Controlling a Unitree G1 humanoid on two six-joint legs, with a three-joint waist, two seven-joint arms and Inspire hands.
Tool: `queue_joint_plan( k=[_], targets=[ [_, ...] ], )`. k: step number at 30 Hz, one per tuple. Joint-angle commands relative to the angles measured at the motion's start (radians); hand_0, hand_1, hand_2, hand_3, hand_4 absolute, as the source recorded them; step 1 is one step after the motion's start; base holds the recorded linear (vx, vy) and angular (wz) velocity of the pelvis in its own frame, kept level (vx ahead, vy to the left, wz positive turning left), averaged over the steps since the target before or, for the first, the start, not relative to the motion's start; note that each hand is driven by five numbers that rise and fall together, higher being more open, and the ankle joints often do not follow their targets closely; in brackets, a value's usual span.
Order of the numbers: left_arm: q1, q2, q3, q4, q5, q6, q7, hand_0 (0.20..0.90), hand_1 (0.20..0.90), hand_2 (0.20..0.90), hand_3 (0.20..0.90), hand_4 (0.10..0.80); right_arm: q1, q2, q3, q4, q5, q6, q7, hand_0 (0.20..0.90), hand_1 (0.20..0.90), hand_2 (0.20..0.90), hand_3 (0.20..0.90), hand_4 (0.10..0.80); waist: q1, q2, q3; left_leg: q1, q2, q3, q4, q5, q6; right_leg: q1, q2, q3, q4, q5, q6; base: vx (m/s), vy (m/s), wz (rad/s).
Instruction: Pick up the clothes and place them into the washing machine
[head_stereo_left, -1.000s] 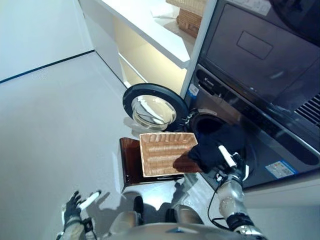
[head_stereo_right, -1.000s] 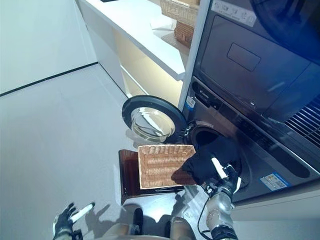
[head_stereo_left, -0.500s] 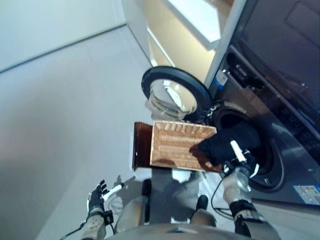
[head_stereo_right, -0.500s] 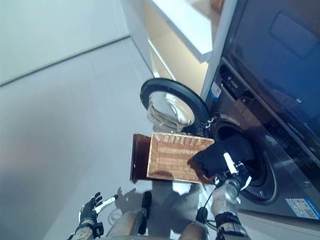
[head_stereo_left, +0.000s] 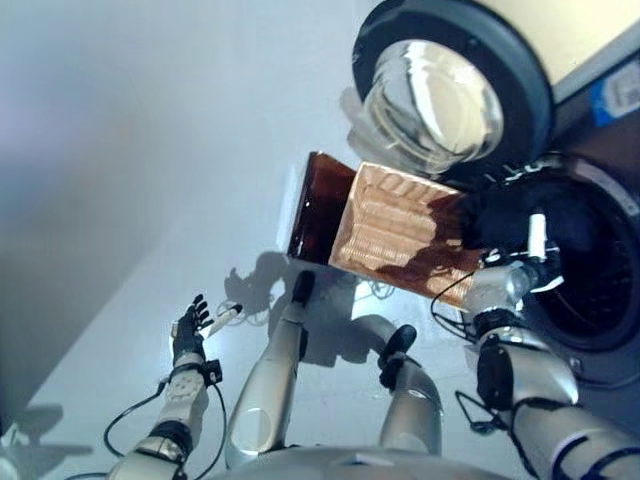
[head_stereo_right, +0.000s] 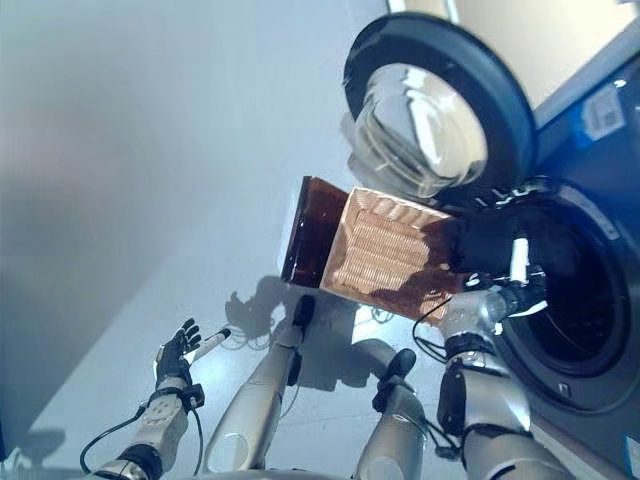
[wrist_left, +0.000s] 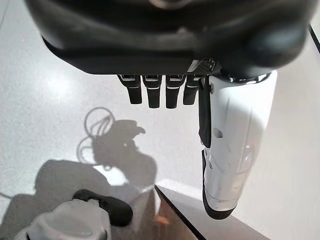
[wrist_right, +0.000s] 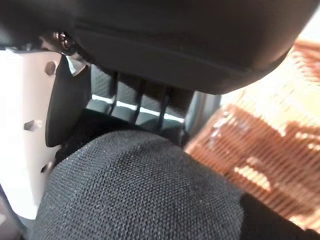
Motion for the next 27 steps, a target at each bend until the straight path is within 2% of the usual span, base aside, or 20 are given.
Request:
queue_joint_plan(
  k=[1,3,4,5,8,15,18,19,21,25,26,27],
  targets=[
    [0.009,0.066,0.011,-0.039,0.008,-0.059,0.055,0.9,0.9,0.9,0.9,0.8,-0.035,-0.229,-0.011,-0.002,-0.007,-0.151,-0.04,0.2,0.2,0.2,0.2,0.3,0.022,-0.005,-0.039,-0.048,-0.023,0.047,0.197,-0.156,-0.047,-0.1,0.047,0.041,0.063,0.064,-0.039,-0.073,0.036,0.08],
    [0.023,0.063,0.017,-0.055,0.011,-0.062,0.064,0.9,0.9,0.9,0.9,0.8,-0.056,-0.268,0.002,0.016,-0.022,-0.141,-0.056,0.2,0.2,0.2,0.2,0.3,0.021,0.003,-0.044,-0.087,-0.018,0.046,0.245,-0.174,-0.049,-0.15,0.052,0.05,0.118,0.038,-0.043,-0.032,0.06,0.11],
    [0.041,0.066,0.028,-0.082,0.02,-0.067,0.074,0.9,0.9,0.9,0.9,0.8,-0.055,-0.315,0.025,-0.003,-0.073,-0.14,-0.083,0.2,0.2,0.2,0.2,0.3,0.014,0.009,-0.046,-0.116,-0.012,0.049,0.292,-0.215,-0.051,-0.185,0.055,0.068,0.162,0.002,-0.034,-0.096,0.059,0.03],
    [0.048,0.064,0.03,-0.085,0.023,-0.069,0.075,0.9,0.9,0.9,0.9,0.8,-0.049,-0.33,0.027,0.004,-0.088,-0.134,-0.095,0.2,0.2,0.2,0.2,0.3,0.012,0.014,-0.043,-0.139,-0.012,0.051,0.305,-0.197,-0.051,-0.209,0.051,0.066,0.174,0.015,-0.045,-0.087,0.029,-0.04],
    [0.077,0.07,0.038,-0.112,0.035,-0.073,0.082,0.9,0.9,0.9,0.9,0.8,-0.04,-0.397,0.029,0.018,-0.138,-0.125,-0.129,0.2,0.2,0.2,0.2,0.3,0.001,0.028,-0.052,-0.168,-0.009,0.053,0.323,-0.205,-0.053,-0.251,0.053,0.083,0.21,-0.001,-0.051,-0.077,0.018,-0.01],
    [0.109,0.063,0.029,-0.126,0.022,-0.078,0.097,0.9,0.9,0.9,0.9,0.8,-0.014,-0.462,0.026,-0.012,-0.258,-0.094,-0.238,0.2,0.2,0.2,0.2,0.3,-0.037,0.049,-0.042,-0.201,0.01,0.078,0.334,-0.197,-0.055,-0.313,0.07,0.128,0.221,0.002,-0.065,-0.076,0.033,-0.17],
    [0.106,0.06,0.013,-0.136,0.002,-0.081,0.088,0.9,0.9,0.9,0.9,0.8,-0.012,-0.476,0.028,-0.011,-0.275,-0.082,-0.246,0.2,0.2,0.2,0.2,0.3,-0.048,0.056,-0.039,-0.195,0.012,0.082,0.309,-0.183,-0.057,-0.319,0.075,0.132,0.21,0.005,-0.066,-0.034,-0.012,-0.21],
    [0.107,0.06,0.009,-0.146,0.003,-0.081,0.088,0.9,0.9,0.9,0.9,0.8,-0.013,-0.483,0.029,-0.005,-0.278,-0.081,-0.245,0.2,0.2,0.2,0.2,0.3,-0.052,0.059,-0.047,-0.184,0.012,0.079,0.305,-0.204,-0.058,-0.313,0.077,0.141,0.211,-0.016,-0.057,0.024,-0.038,-0.08],
    [0.115,0.066,0.005,-0.172,0.002,-0.085,0.089,0.9,0.9,0.9,0.9,0.8,-0.013,-0.499,0.032,-0.001,-0.283,-0.077,-0.242,0.2,0.2,0.2,0.2,0.3,-0.058,0.068,-0.041,-0.187,0.013,0.088,0.279,-0.17,-0.057,-0.32,0.074,0.137,0.193,0.013,-0.066,-0.099,-0.006,-0.03],
    [0.123,0.064,0.005,-0.168,-0.008,-0.092,0.078,0.9,0.9,0.9,0.9,0.8,-0.061,-0.545,0.065,0.01,-0.303,-0.062,-0.24,0.2,0.2,0.2,0.2,0.3,-0.061,0.081,-0.028,-0.188,0.015,0.106,0.246,-0.153,-0.055,-0.335,0.074,0.15,0.164,0.026,-0.065,-0.055,0.014,-0.04],
    [0.125,0.063,0.006,-0.179,-0.021,-0.092,0.074,0.9,0.9,0.9,0.9,0.8,-0.086,-0.578,0.079,0.011,-0.306,-0.06,-0.246,0.2,0.2,0.2,0.2,0.3,-0.061,0.088,-0.028,-0.194,0.015,0.105,0.255,-0.18,-0.058,-0.348,0.078,0.165,0.174,-0.002,-0.056,0.063,-0.021,-0.11],
    [0.124,0.061,0.006,-0.179,-0.022,-0.092,0.074,0.9,0.9,0.9,0.9,0.8,-0.091,-0.58,0.083,0.014,-0.305,-0.06,-0.246,0.2,0.2,0.2,0.2,0.3,-0.061,0.089,-0.029,-0.197,0.016,0.106,0.257,-0.181,-0.058,-0.352,0.078,0.166,0.176,-0.003,-0.056,0.07,-0.035,-0.13]
  ],
)
